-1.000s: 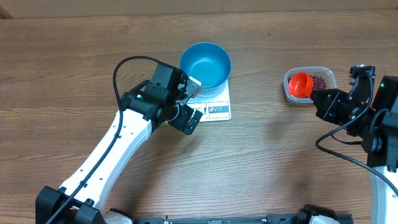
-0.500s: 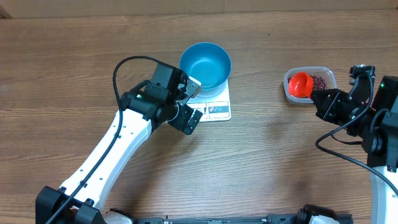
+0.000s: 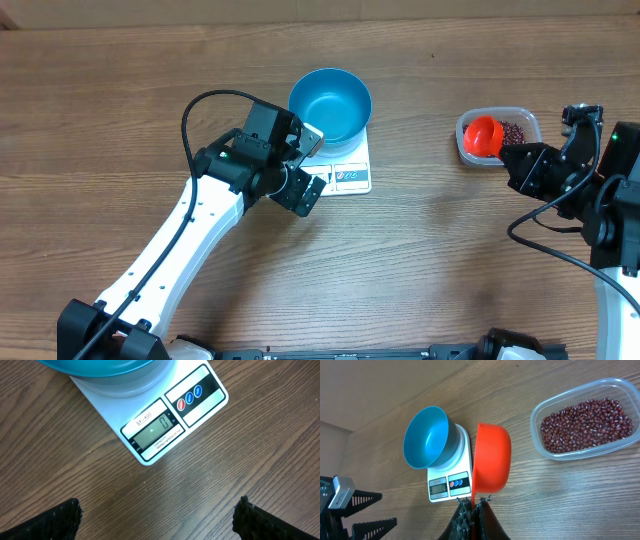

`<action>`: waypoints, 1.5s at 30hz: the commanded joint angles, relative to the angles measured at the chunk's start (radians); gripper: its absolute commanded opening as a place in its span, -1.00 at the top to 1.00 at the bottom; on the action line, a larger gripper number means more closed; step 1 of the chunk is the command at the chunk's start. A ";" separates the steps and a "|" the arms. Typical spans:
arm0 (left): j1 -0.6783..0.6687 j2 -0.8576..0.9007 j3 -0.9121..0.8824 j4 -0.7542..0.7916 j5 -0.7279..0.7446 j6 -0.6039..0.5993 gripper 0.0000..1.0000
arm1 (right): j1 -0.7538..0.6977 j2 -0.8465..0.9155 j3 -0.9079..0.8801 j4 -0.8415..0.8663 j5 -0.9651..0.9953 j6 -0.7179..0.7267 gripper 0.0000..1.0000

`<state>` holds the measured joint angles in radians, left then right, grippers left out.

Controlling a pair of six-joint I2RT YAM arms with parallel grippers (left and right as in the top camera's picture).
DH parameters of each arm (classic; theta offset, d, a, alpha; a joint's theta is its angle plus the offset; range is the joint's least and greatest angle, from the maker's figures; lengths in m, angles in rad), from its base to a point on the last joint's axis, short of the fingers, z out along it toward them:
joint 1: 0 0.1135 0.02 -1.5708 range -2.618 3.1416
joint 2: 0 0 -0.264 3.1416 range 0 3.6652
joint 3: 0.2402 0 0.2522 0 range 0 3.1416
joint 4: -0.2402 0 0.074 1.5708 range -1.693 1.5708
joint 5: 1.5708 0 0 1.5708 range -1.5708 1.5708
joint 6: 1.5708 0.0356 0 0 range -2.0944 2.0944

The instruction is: Scoop item into bowl and weigh 150g on scale

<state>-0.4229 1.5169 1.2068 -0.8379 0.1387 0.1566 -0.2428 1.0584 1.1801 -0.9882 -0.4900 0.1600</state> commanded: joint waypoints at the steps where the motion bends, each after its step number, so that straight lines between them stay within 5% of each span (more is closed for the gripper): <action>1: 0.005 0.000 0.006 0.003 0.008 -0.014 -0.99 | -0.005 -0.001 0.026 0.002 -0.001 -0.005 0.93; 14: 0.006 -0.029 0.008 -0.018 0.011 -0.015 -0.99 | -0.005 -0.001 0.026 0.002 -0.001 -0.005 0.93; 25: 0.006 -0.296 -0.003 -0.019 0.008 -0.006 -0.99 | -0.005 -0.001 0.026 -0.006 -0.001 -0.005 0.93; 36: 0.006 -0.427 -0.277 0.164 -0.019 -0.041 -0.99 | -0.005 -0.001 0.026 -0.010 -0.001 -0.005 0.93; 45: 0.005 -0.414 -0.308 0.195 -0.038 -0.041 -0.99 | -0.005 -0.001 0.026 -0.013 -0.002 -0.005 0.93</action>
<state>-0.4229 1.1061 0.9043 -0.6479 0.1154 0.1299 -0.2424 1.0588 1.1801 -1.0054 -0.4900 0.1604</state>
